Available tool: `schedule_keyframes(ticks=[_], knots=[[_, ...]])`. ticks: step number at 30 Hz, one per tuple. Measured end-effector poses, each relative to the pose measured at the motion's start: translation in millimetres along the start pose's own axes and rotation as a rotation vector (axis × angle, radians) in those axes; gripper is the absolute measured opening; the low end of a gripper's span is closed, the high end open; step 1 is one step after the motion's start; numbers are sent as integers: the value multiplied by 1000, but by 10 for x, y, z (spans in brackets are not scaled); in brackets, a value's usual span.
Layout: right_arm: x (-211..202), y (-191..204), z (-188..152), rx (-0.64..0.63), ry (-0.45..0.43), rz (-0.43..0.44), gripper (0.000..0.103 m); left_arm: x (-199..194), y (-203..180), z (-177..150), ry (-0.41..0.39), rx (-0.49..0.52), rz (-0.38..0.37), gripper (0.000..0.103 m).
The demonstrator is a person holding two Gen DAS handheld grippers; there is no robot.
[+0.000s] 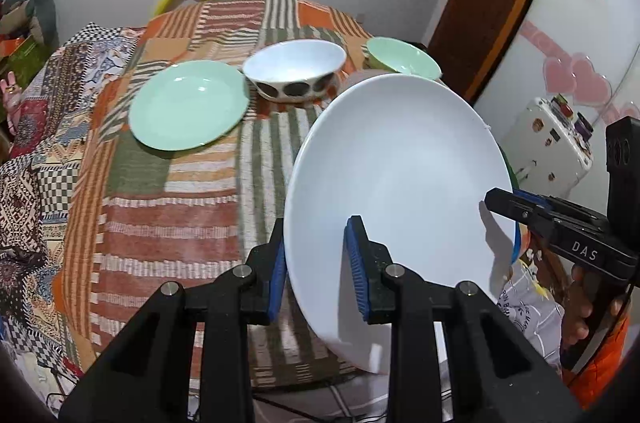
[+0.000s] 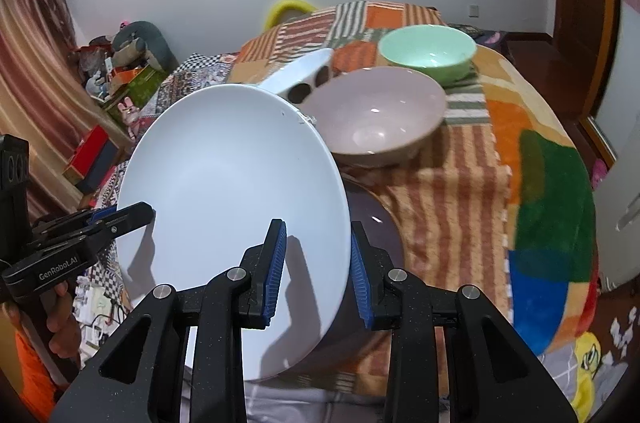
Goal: Organize plates and bowls
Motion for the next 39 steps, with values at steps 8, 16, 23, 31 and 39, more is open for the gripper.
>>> schedule_keyframes(ticks=[8,16,23,31,39], knots=[[-36,-204,-113,43,18,-23,29,169,-116,-50,40,27,-10,29],[16,-278,-230,65,54,-34,30,332,-118,-172,95,14,-16,29],[109,-307,-313,77,93,-39,30,484,-68,-285,152,-7,-14,30],[192,-323,-335,80,118,-42,30,615,-3,-364,192,-30,-15,32],[293,-295,-350,76,141,-47,31,741,88,-351,202,-51,4,34]])
Point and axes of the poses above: each gripper's, at about its wrist camera, not at the fingertips, and x roughly the way its jaws point, y to its left, z to its top, the point moved 6 cm from there along x, roughly the way its jaws point, and after that the axes turned 6 degrees about -y, right-handed, at the moved point
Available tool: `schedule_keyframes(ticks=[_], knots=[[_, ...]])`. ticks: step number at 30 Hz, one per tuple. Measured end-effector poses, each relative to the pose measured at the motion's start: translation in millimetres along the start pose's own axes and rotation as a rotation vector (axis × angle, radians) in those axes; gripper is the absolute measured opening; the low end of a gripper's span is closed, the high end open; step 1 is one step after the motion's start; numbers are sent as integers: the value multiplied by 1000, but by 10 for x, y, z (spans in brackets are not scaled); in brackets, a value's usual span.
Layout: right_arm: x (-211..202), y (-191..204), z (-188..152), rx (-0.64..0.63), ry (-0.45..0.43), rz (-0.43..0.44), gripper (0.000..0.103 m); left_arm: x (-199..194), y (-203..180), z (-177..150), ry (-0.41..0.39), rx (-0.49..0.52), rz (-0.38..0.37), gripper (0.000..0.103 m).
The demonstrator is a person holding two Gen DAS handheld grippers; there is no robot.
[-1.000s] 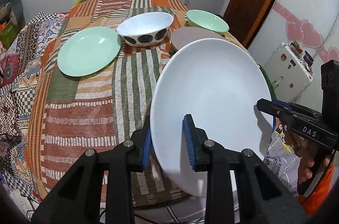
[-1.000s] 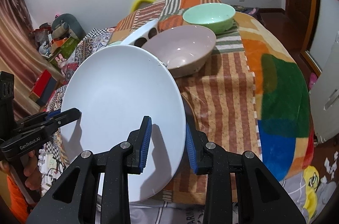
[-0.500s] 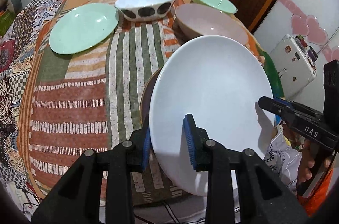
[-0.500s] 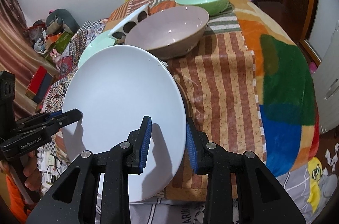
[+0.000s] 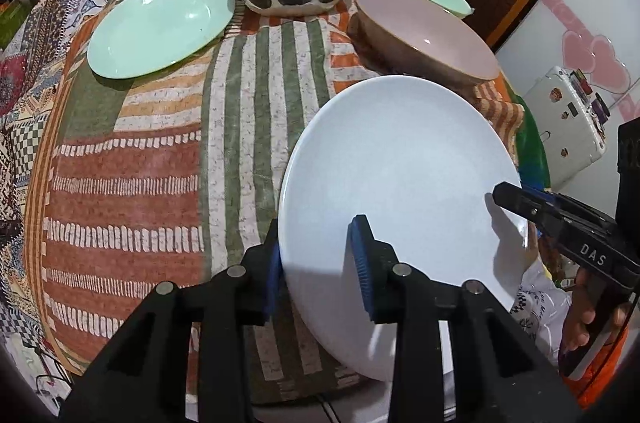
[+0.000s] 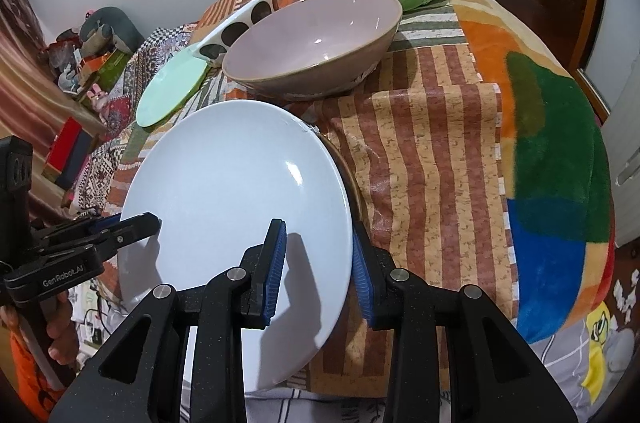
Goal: Organize plates and bowls
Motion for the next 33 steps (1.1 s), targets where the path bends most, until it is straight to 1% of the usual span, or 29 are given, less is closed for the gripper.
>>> schedule_keyframes(ticks=[3,11,19,20,24,25,27,28,30,31,33], knots=[[34,14,0,-1,8,4,31,40,35,30,1,-5,7,34],[69,-20,36,1,8,-3,31,184,95,22,29,-52,-19,37],[84,-29,56,-2,0,-5,31,231,76,75,25,-52,-13,37],[81,-28,61,-5,1,-3,31,240,61,82,26,-39,-2,37],[20,-51,65,-4,-8,-3,31,269,-102,77,10,86,84,37],[13,-61,72,-7,-8,-13,31,263,-127,77,-1,106,99,37],[-47,-98,107,-31,-40,-68,31,270,-141,74,-3,118,109,37],[-106,-109,131,-44,-63,-79,33,275,-134,72,-2,107,101,37],[-189,-119,158,-43,-84,-63,47,252,-93,82,-3,69,72,37],[-229,-124,164,-45,-94,-64,49,212,-75,104,-16,54,64,37],[-277,-124,167,-58,-105,-78,50,83,-50,154,-55,56,68,37]])
Point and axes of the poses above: each gripper's, at about its wrist camera, not at the fingertips, and x roughly the way its jaws point, y to its left, z to its top, the point moved 6 cm from there along x, roughly the way its jaws point, and after that the axes turned 6 degrees about -y, right-handed, at the moved point
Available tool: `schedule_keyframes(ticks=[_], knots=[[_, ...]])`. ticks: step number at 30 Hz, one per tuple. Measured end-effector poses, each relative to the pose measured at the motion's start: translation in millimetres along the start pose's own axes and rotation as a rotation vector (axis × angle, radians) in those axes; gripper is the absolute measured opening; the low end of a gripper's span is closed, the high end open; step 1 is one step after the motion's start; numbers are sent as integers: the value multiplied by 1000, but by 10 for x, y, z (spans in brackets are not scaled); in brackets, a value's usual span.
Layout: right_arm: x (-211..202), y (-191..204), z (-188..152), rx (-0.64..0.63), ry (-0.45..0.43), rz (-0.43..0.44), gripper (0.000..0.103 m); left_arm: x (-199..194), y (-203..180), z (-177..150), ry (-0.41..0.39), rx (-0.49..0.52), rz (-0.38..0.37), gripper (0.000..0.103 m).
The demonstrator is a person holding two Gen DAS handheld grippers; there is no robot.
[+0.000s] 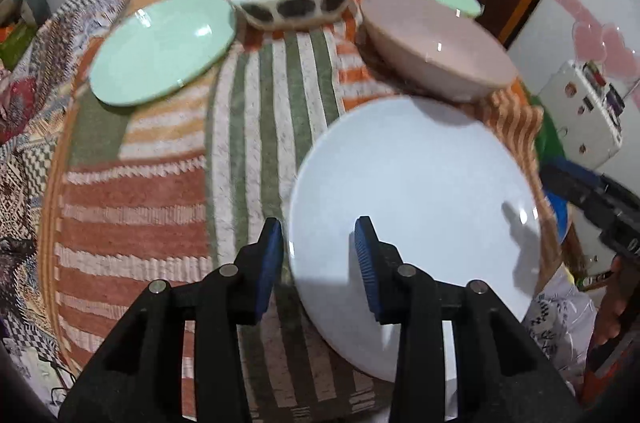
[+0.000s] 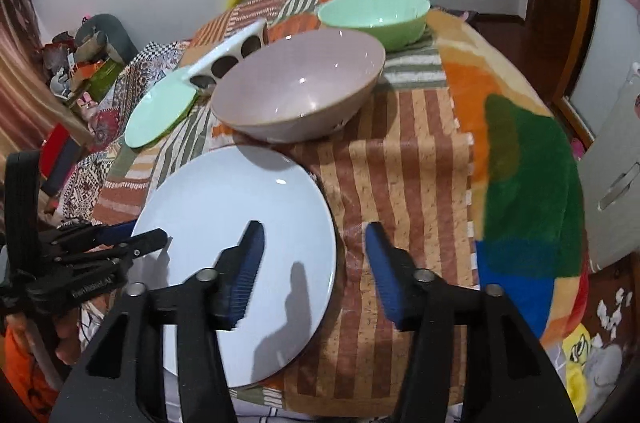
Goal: Organize plates and bowls
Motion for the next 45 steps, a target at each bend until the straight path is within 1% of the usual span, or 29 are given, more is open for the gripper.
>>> schedule_keyframes(ticks=[6,7,11,13,17,20,24,29,32,37,40,43,45], knots=[[-63,122,90,-3,-18,28,50,-400,82,189,-111,13,16,37],[-69,157,117,-9,-24,32,50,-471,104,214,-131,10,19,39],[-97,368,236,-47,-52,60,51,-743,277,337,-212,-19,30,39],[-102,492,310,-71,-67,76,51,-866,379,372,-240,-38,38,40],[-95,691,420,-103,-93,102,53,-1034,639,474,-295,-56,102,43],[-53,854,525,-133,-111,114,55,-1114,842,531,-320,-72,139,44],[29,1089,704,-180,-138,126,56,-1156,1218,655,-343,-112,197,46],[199,1348,872,-190,-145,162,59,-1062,1658,799,-338,-150,250,46],[352,1496,923,-210,-144,152,59,-940,1860,860,-324,-170,258,46],[703,1707,936,-211,-77,185,59,-554,2224,957,-265,-218,270,46],[910,1813,931,-211,-32,190,59,-295,2410,1010,-235,-242,252,46],[1094,1883,949,-208,5,204,59,-73,2509,1050,-209,-258,229,46],[1213,1923,964,-221,28,198,59,79,2550,1076,-191,-260,204,46]])
Point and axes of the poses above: each gripper's, at about its wrist camera, not at the fingertips, and x roughly the way its jaws point, y to its left, z to its top, the point moved 6 cm from there along x, roughly the way its jaws point, and after that the axes turned 6 degrees about -y, right-handed, at the moved point
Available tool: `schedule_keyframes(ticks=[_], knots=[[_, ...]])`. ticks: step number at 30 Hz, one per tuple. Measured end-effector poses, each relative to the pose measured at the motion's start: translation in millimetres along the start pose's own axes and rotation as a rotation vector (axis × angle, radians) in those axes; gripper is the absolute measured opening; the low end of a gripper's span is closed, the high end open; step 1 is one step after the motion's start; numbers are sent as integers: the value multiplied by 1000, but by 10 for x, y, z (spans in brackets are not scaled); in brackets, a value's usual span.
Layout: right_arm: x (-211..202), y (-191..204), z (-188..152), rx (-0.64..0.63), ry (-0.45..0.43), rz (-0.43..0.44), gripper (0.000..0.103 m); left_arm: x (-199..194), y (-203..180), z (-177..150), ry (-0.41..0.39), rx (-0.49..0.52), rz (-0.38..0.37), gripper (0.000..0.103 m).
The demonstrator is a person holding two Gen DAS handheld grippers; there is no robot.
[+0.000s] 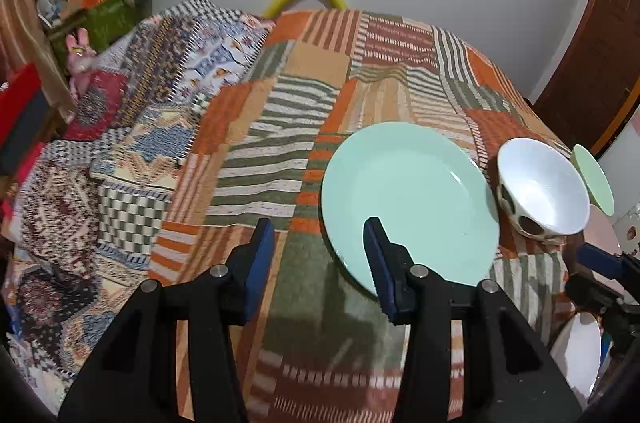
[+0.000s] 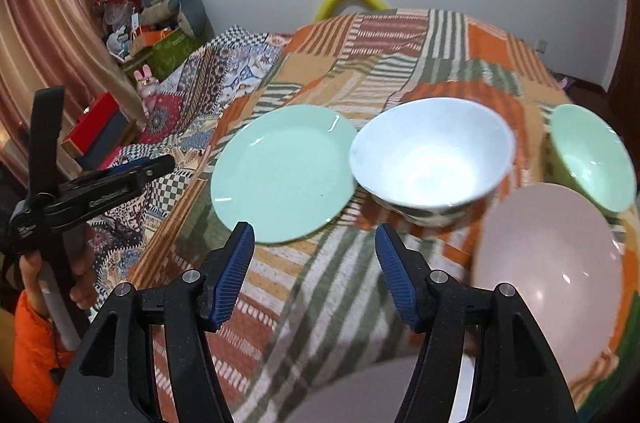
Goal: Organize plates and bowls
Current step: 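Grasp the mint-green plate rim with the left tool while the right tool approaches it, then lift the mint-green plate off the bedspread with both tools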
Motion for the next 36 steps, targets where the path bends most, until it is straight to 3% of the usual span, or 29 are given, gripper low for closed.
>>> schedule_keyframes(ticks=[2,4,9,20,23,29,36], knots=[[132,10,8,-4,28,-3,59,144,7,-3,14,4,-5,46],[261,8,9,-1,51,-19,52,251,12,6,21,9,-8,43],[516,-50,-7,46,111,-32,34,525,23,22,52,-1,-43,25],[819,-127,-36,105,193,-38,33,909,-39,128,71,2,-97,17],[861,-157,-59,94,211,-45,23,916,-19,123,77,-9,-124,17],[811,-150,-73,67,232,-49,23,773,-19,-15,101,20,-120,16],[744,-167,-152,46,250,-37,23,393,-6,-417,138,36,-155,17]])
Point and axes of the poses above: each gripper's, at about its wrist camera, not at the fingertips, and x roughly the way its jaws point, y to its left, z to its top, the point moved 6 cm from there along x, roughly the way its jaws point, and after that the axes turned 6 degrees about -y, right-handed, at the moved point
